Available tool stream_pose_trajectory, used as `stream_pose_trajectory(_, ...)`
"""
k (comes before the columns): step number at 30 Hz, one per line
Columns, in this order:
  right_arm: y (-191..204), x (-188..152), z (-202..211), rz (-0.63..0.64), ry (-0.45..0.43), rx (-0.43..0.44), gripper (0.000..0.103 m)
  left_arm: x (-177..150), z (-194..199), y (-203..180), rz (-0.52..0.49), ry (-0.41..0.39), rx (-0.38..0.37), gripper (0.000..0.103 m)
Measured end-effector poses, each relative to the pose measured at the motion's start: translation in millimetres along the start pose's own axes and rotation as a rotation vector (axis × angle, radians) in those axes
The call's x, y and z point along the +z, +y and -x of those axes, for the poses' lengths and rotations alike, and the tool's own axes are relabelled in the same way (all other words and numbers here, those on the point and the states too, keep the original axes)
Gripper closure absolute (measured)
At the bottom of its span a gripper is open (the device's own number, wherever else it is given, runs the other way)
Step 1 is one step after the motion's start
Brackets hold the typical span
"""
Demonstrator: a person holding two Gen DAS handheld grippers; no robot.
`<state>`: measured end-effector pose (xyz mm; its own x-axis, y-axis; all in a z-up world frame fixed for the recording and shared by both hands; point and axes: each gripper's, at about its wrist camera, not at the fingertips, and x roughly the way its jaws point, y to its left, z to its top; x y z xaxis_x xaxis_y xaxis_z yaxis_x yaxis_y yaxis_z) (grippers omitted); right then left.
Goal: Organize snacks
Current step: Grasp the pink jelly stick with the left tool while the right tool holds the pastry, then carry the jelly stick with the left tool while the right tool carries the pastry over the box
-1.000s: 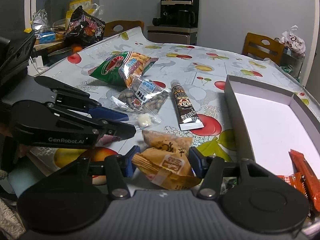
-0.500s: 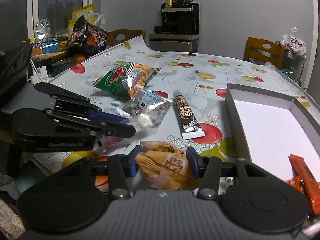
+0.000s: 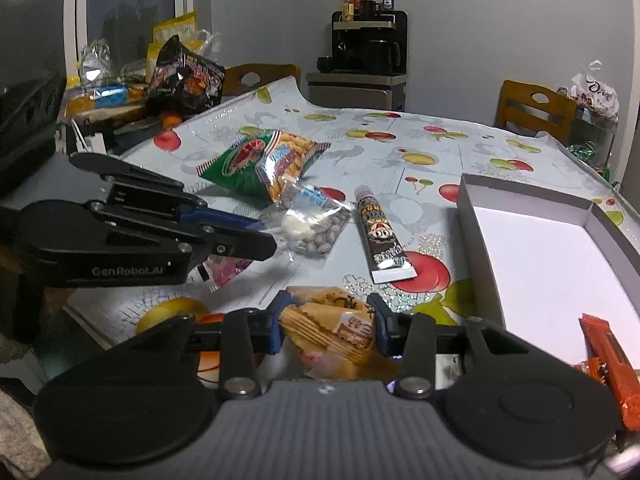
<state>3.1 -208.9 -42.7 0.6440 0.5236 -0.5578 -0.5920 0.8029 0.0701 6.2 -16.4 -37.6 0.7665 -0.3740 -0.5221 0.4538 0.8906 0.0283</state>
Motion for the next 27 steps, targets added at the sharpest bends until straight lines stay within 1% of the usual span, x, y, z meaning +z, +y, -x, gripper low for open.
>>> stream_pose_trajectory(11, -11, 17, 19, -0.019, -0.093, -0.027, 0.062, 11, 6, -1, -0.009, -0.026, 0.005, 0.091)
stream_pose_trajectory(20, -24, 31, 42, -0.046, -0.17, -0.059, 0.062, 24, 7, -6, -0.019, -0.05, -0.001, 0.091)
stream_pose_trajectory(27, -42, 35, 67, -0.079, -0.238, -0.109, 0.062, 31, 2, -14, -0.037, -0.058, -0.009, 0.091)
